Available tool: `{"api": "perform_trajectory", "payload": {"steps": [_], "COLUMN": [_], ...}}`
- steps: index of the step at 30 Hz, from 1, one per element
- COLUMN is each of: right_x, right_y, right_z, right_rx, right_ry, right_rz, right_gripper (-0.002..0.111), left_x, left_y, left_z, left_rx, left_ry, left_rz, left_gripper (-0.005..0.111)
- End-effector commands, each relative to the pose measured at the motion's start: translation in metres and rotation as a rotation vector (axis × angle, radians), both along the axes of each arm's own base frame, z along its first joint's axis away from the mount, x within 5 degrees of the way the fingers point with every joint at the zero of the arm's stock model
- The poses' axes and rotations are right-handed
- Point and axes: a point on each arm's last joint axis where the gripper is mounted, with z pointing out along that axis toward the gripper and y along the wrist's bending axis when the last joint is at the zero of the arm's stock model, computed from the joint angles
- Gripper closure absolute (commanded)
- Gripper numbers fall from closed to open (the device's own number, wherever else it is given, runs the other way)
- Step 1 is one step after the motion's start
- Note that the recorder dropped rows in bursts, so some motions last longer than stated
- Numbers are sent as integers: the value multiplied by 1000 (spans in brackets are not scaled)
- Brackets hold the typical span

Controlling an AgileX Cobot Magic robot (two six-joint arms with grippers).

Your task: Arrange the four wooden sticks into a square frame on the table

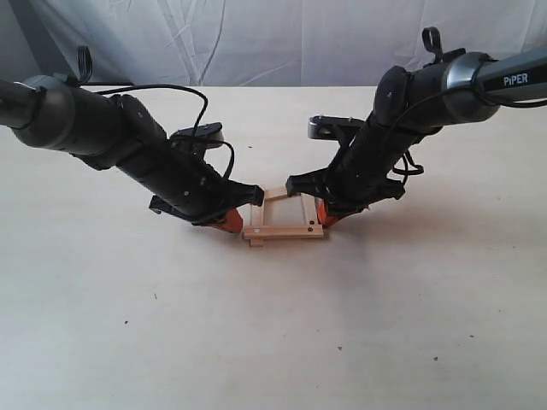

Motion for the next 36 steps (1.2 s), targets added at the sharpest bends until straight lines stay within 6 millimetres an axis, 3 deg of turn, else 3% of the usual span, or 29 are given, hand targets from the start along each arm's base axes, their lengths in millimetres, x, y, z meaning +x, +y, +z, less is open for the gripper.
{"api": "perform_trajectory", "payload": {"steps": [1, 7, 11, 16, 21, 36], "right_x": [-2, -1, -14, -37, -42, -30], "right_y": [1, -7, -9, 1, 6, 9], "right_z": [-3, 26, 44, 28, 26, 7], "right_rx": [-4, 8, -8, -20, -15, -19], "right_ry": [14, -30, 23, 85, 103, 17], "right_rz": [9, 8, 65, 95, 106, 65], "right_gripper": [108, 108, 108, 108, 108, 108], "left_x": [-1, -1, -1, 1, 2, 6], "left_y": [-3, -3, -2, -2, -1, 1], "left_z": [4, 3, 3, 4, 4, 5], "left_rx": [-10, -8, -6, 0, 3, 17], "left_ry": [-7, -7, -10, -23, -30, -67], "left_rz": [4, 2, 2, 9, 15, 35], "left_gripper": [107, 107, 107, 107, 107, 107]}}
